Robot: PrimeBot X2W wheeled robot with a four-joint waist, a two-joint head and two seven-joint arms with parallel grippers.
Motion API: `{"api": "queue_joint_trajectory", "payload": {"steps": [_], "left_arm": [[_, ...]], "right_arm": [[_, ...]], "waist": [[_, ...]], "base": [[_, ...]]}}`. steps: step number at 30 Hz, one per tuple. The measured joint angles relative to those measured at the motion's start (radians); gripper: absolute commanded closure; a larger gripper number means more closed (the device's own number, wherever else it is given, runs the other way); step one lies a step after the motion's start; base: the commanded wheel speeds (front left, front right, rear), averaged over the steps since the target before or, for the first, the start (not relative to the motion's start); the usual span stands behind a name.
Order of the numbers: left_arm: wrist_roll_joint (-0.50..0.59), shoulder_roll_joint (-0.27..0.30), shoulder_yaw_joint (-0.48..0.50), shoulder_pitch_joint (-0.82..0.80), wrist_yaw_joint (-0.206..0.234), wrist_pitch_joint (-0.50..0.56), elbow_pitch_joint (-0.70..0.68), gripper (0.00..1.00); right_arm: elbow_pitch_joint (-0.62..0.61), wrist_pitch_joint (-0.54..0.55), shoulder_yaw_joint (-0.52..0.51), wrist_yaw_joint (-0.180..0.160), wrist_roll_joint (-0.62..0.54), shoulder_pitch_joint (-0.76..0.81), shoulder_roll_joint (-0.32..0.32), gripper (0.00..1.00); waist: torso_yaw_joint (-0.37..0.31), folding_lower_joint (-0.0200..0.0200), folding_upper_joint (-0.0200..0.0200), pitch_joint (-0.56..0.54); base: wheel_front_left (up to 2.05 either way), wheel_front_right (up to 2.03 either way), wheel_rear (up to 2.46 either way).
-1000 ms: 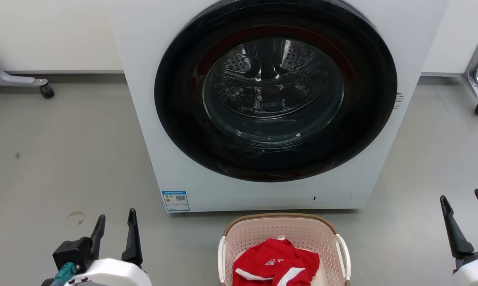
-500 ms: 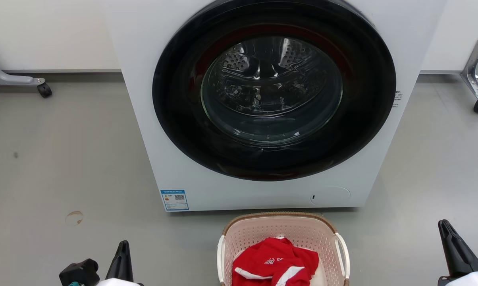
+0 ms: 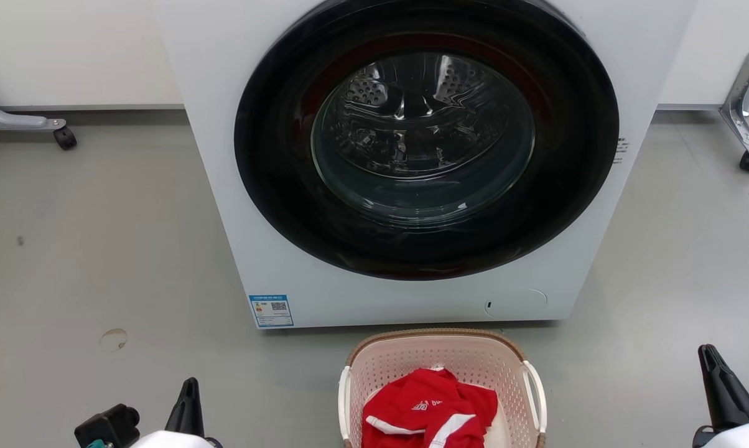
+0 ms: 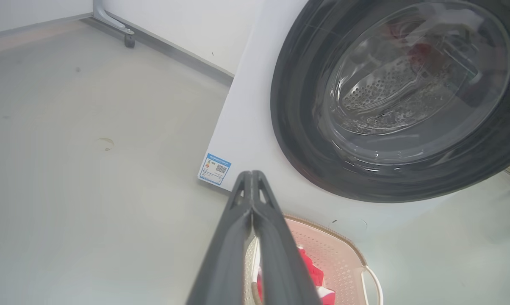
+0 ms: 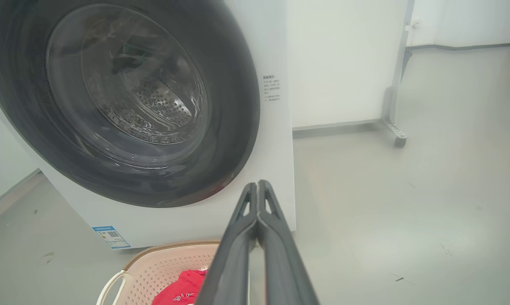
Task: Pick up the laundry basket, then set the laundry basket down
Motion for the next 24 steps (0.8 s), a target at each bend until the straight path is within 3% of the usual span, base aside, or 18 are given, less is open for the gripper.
{"api": "queue_joint_trajectory", "payload": {"steps": [24], "left_arm": [[-0.198,-0.032,0.078,-0.007,-0.063,0.060,0.000,1.00]], "right_arm": [[0.025,0.058,-0.031,0.000,0.267,-0.042,0.013,1.00]], "waist": [[-0.010,0.0000,0.0000,0.014]], "base": [[0.00,0.00,0.00]]}}
